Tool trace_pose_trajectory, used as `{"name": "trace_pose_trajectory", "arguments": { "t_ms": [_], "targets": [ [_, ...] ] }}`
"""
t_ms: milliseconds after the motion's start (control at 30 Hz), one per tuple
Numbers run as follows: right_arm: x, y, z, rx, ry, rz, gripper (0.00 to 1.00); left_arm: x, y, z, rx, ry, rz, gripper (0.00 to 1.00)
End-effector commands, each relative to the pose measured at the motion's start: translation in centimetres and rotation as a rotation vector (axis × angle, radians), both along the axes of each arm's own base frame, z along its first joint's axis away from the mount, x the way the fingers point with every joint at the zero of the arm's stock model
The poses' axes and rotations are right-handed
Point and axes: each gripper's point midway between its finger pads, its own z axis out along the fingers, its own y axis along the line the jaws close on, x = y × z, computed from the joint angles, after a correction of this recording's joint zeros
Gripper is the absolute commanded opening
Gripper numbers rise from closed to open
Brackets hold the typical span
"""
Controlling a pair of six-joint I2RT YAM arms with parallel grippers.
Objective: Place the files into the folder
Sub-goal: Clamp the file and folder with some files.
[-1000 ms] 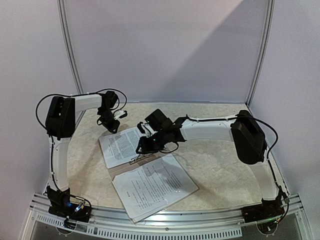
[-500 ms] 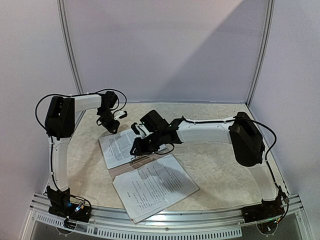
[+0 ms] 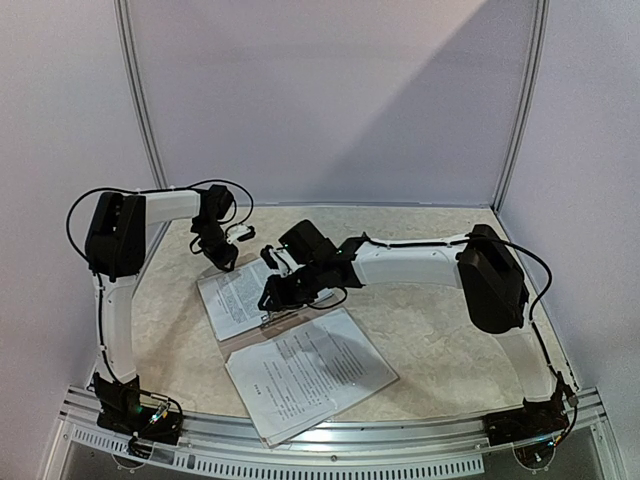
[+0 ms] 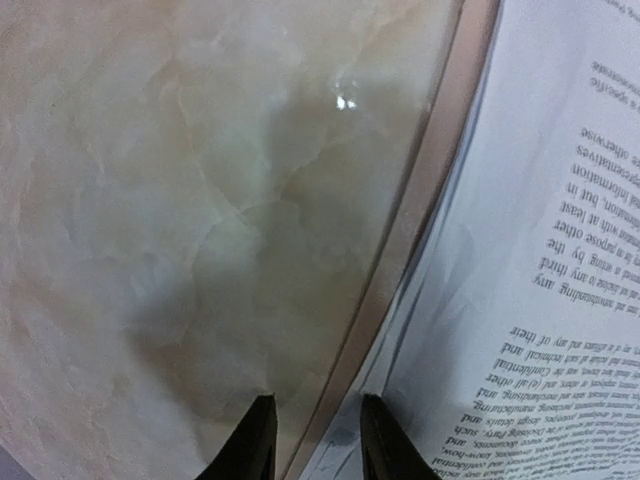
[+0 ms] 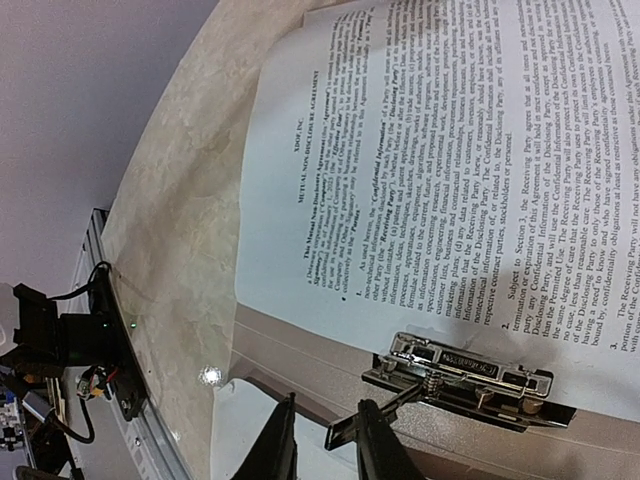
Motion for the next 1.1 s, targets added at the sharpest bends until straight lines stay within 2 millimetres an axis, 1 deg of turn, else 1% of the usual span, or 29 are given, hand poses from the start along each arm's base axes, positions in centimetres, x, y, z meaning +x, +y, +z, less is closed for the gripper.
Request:
{"name": "trace_pose_trajectory", "arguments": {
  "t_ms": [0,133,300,500,600,800,933,1067],
  "targets": [
    [-0.1,0.7,-0.5,0.004,0.001,0.005,0.21,-0.3,-0.3,1.1,-0.004,-0.009,-0.029,0.31],
    [0.3,0.3,-0.4,-0.016,-0.018,-0.007,0.21,0.1,-0.3,1.4,0.001,-0.027,-0.034,0.34],
    [0.9,-0.7,-0.4,-0.053,-0.041,-0.025,0.23,0.7,-0.4,1.9,-0.002,-0.044,-0.034,0.40],
    [1.8,-1.8,-0.2,-0.071,-0.053,-0.044,0.24,0.6,-0.4,2.1,-0.001,-0.041,-0.038,0.43],
    [2.1,-2.1,-0.1,-0.074,-0.056,-0.047,0.26,1.0,0.5,2.2,0.048,-0.059,-0.030,0.45],
    [2.6,-2.4,1.1,-0.059,-0.078,-0.044,0.29,1.3,1.1,2.7,0.085,-0.078,-0.025,0.48],
    [2.7,-2.5,1.5,-0.056,-0.085,-0.041,0.29,1.2,0.9,3.1,0.065,-0.081,-0.026,0.49],
    [3.0,-3.0,1.8,-0.067,-0.095,-0.049,0.30,1.6,0.4,3.8,0.045,-0.099,-0.027,0.50]
  ]
}}
